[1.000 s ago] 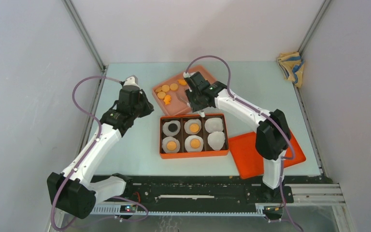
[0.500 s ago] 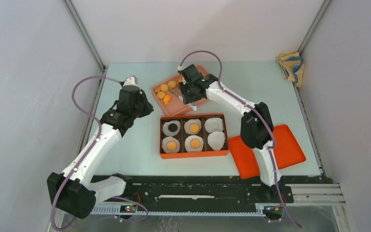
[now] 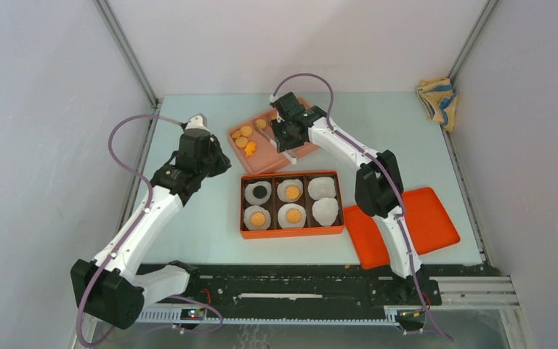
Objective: Pack the cookies
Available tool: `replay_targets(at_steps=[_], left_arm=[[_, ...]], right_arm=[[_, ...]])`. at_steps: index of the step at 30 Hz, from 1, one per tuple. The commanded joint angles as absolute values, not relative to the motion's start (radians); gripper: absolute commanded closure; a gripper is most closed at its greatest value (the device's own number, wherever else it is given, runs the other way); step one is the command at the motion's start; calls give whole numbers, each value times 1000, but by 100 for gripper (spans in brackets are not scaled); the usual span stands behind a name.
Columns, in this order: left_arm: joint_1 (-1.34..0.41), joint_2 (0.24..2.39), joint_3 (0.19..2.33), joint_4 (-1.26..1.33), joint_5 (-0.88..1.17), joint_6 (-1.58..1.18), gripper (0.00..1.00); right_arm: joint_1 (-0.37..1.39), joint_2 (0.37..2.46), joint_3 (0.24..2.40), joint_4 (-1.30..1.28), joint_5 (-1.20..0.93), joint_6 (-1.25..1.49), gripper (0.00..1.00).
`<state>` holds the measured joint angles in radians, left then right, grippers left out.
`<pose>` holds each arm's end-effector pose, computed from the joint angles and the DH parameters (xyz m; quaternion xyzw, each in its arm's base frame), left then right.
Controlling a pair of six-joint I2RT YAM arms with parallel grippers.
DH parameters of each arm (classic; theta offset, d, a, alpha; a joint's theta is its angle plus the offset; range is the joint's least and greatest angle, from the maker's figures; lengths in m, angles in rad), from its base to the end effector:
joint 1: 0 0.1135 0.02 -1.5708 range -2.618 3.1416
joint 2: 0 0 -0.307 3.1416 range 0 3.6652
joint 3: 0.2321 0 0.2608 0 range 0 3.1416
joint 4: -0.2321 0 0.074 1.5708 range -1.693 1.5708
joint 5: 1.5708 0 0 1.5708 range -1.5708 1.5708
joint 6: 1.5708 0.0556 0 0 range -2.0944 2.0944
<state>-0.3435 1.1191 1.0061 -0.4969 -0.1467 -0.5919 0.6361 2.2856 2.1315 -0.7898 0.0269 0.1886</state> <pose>0.2388 -0.0768 0.3468 -0.1432 0.8734 -0.1498 0.4407 0.4492 0.3298 0.2607 -0.2070 0.9284 0.1118 0.2876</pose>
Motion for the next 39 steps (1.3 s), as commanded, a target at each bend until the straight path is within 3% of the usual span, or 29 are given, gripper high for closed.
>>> replay_targets(at_steps=[1, 4, 9, 19, 27, 39], left_arm=[[-336, 1112, 1052, -486, -149, -581, 100], [-336, 1112, 1048, -486, -150, -580, 100], [-336, 1108, 1053, -489, -149, -579, 100], [-336, 1115, 1047, -474, -122, -591, 100], [-338, 1113, 1044, -464, -98, -598, 100], [-362, 1120, 1055, -448, -72, -603, 100]], right_arm=[[632, 2300, 2212, -782, -12, 176, 61], [629, 2296, 2216, -776, -45, 173, 76], [630, 2205, 2145, -776, -20, 182, 91], [630, 1617, 1563, -673, 59, 185, 92], [684, 1250, 1362, -887, 148, 235, 91], [810, 1071, 1125, -1040, 182, 434, 91]])
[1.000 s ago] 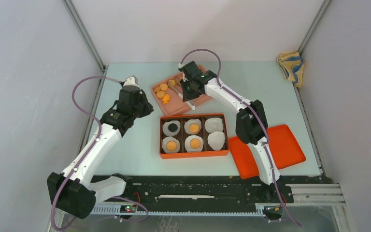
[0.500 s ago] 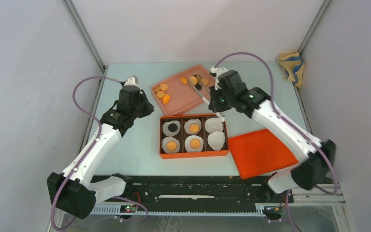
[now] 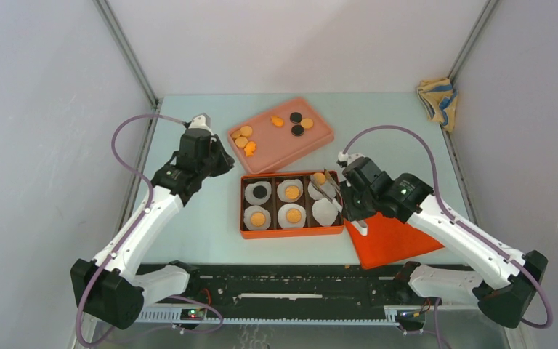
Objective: Pack the cookies
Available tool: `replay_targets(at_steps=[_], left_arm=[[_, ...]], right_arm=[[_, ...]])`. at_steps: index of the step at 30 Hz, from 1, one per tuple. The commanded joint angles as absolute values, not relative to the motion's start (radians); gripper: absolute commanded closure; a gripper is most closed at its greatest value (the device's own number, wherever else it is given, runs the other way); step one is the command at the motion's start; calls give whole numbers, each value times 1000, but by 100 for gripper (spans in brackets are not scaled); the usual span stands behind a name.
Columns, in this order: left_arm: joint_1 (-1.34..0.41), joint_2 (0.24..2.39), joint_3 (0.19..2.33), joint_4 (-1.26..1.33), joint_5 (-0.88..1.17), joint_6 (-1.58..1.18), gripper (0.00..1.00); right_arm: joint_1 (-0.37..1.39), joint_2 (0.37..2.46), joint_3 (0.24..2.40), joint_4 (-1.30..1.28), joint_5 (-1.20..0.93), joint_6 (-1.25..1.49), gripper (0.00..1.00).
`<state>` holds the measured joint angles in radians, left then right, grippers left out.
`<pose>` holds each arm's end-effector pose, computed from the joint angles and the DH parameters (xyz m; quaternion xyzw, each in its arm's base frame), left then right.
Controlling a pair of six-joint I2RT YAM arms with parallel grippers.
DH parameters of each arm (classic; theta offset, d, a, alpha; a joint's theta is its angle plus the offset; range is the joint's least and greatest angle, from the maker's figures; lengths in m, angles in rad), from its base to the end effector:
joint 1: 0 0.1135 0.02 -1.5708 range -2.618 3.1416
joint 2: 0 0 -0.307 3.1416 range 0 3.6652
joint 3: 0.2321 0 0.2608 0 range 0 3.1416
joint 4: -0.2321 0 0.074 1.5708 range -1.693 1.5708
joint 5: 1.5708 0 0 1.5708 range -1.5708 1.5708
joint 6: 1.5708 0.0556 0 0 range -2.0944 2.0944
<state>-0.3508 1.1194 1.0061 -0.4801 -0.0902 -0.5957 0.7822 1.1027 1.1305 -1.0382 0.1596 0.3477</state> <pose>0.2387 -0.0820 0.3483 -0.1287 0.8729 -0.1783 0.4356 0.1495 0.1361 0.3453 -0.1849 0.9402 0.0829 0.2738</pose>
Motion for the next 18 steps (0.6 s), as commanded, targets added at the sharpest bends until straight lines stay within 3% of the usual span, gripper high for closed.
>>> replay_targets(at_steps=[1, 11, 14, 18], left_arm=[[-363, 1120, 1056, -448, -72, -603, 100], [-365, 1104, 1048, -455, -90, -601, 100], [-365, 1106, 1049, -459, -97, -599, 100], [-365, 1113, 1052, -462, -103, -597, 100]], right_arm=[[813, 1075, 1117, -1040, 186, 438, 91], [772, 1140, 1062, -982, 195, 405, 86], [763, 1153, 1063, -969, 182, 398, 77], [762, 1142, 1062, -966, 190, 403, 53]])
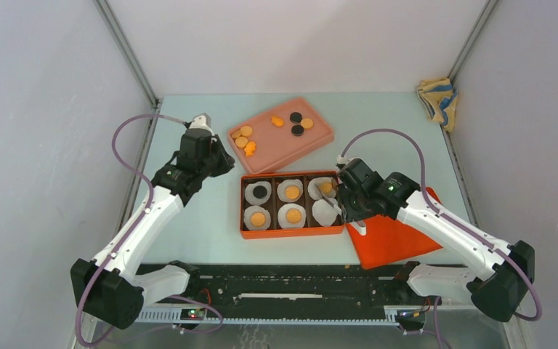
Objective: Pack the cookies
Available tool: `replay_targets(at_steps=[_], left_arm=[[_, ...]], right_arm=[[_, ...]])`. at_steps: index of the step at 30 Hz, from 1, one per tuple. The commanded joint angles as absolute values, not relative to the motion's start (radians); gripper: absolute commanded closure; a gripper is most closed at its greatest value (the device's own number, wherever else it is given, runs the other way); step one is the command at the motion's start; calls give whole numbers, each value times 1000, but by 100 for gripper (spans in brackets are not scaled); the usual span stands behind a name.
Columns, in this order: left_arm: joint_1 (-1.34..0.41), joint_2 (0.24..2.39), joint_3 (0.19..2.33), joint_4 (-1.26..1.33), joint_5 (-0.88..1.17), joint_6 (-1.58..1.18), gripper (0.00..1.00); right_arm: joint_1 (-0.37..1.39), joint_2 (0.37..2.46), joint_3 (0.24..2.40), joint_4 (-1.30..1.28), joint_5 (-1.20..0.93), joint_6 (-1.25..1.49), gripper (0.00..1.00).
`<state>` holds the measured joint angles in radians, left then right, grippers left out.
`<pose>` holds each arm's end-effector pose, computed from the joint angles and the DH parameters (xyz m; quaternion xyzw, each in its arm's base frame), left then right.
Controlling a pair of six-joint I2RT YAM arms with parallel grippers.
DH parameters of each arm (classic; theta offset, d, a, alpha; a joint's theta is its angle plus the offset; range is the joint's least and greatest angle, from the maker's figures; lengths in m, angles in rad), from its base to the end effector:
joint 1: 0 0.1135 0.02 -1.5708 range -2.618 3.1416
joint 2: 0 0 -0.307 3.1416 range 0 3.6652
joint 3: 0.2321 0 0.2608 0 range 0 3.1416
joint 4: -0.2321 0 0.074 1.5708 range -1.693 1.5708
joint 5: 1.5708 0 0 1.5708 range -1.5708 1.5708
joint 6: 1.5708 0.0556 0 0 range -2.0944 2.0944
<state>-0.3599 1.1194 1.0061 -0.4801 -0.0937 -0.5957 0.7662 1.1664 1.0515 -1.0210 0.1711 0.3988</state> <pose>0.2380 -0.0840 0.3483 -0.1256 0.8733 -0.1789 0.4355 0.1597 0.1405 0.3094 -0.1596 0.9599 0.0486 0.2254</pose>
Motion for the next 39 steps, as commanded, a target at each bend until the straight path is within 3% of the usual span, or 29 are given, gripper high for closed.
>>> replay_targets(at_steps=[1, 5, 12, 16, 21, 23, 31, 39], left_arm=[[-365, 1114, 1053, -461, -103, -598, 100], [-365, 1120, 1054, -454, -91, -597, 100], [-365, 1117, 1058, -451, -86, -597, 99], [-365, 1121, 1064, -451, -83, -598, 99], [-365, 1121, 1061, -451, -86, -597, 99], [-366, 1124, 1059, -448, -83, -598, 100], [-365, 1114, 1047, -448, -82, -599, 100], [-365, 1113, 1042, -446, -78, -597, 100]], right_arm=[[762, 1134, 1063, -964, 189, 405, 49], [759, 1090, 1062, -943, 166, 398, 42], [761, 1038, 1134, -948, 136, 398, 54], [745, 1081, 1139, -969, 134, 392, 47], [792, 1176, 1116, -950, 126, 416, 47], [817, 1217, 1103, -903, 90, 428, 50], [870, 1430, 1091, -855, 66, 497, 76], [919, 1378, 1067, -878, 151, 559, 72]])
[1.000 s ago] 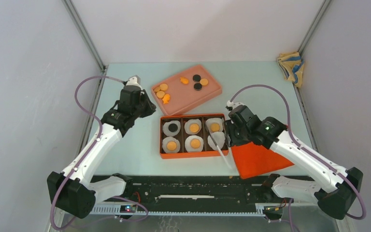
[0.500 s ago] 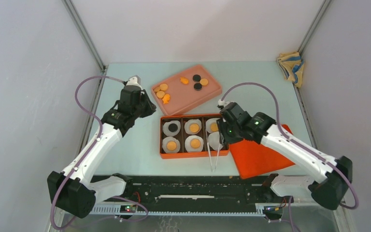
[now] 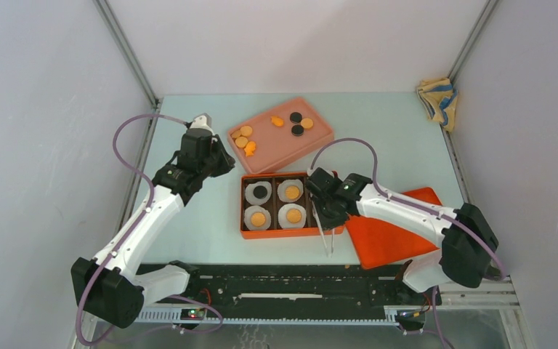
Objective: Pack the cookies
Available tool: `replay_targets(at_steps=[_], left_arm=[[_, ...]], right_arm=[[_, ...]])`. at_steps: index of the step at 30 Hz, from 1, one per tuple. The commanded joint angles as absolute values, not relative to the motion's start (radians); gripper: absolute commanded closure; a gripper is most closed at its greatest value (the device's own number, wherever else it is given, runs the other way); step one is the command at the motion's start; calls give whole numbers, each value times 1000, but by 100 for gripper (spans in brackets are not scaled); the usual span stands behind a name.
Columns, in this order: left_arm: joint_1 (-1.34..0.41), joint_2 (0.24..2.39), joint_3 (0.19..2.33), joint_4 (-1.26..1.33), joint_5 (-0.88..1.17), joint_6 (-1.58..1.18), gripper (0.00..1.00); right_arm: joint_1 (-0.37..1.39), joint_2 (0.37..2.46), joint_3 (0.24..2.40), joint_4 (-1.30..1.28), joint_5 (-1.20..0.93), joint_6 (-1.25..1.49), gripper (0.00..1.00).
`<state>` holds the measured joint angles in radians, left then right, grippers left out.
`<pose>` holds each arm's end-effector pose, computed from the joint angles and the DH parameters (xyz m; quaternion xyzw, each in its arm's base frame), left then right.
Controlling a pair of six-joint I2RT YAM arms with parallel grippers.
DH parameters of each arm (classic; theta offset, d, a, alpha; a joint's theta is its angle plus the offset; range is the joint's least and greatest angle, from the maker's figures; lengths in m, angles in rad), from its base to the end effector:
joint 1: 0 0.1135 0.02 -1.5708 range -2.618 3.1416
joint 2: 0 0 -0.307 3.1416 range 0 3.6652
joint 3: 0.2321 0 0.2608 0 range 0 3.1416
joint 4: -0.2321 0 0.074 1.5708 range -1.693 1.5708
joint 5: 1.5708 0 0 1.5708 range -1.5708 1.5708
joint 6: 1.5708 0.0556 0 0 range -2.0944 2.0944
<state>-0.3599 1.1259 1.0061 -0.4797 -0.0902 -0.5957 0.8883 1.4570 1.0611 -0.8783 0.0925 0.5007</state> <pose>0.2393 -0.0847 0.3468 -0.1248 0.8749 -0.1790 0.4324 0.1808 0.2142 0.2523 -0.1836 0.9708 0.0593 0.1427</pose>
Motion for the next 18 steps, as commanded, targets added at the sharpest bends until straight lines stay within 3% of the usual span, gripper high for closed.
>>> replay_targets(at_steps=[1, 8, 18], left_arm=[[-365, 1114, 1042, -445, -76, -599, 100], [-365, 1115, 1038, -435, -59, -604, 100], [-365, 1115, 1031, -426, -51, -597, 100]], right_arm=[[920, 1352, 1066, -882, 153, 571, 69], [934, 1255, 1067, -930, 174, 630, 62], [934, 1414, 1066, -919, 211, 642, 62]])
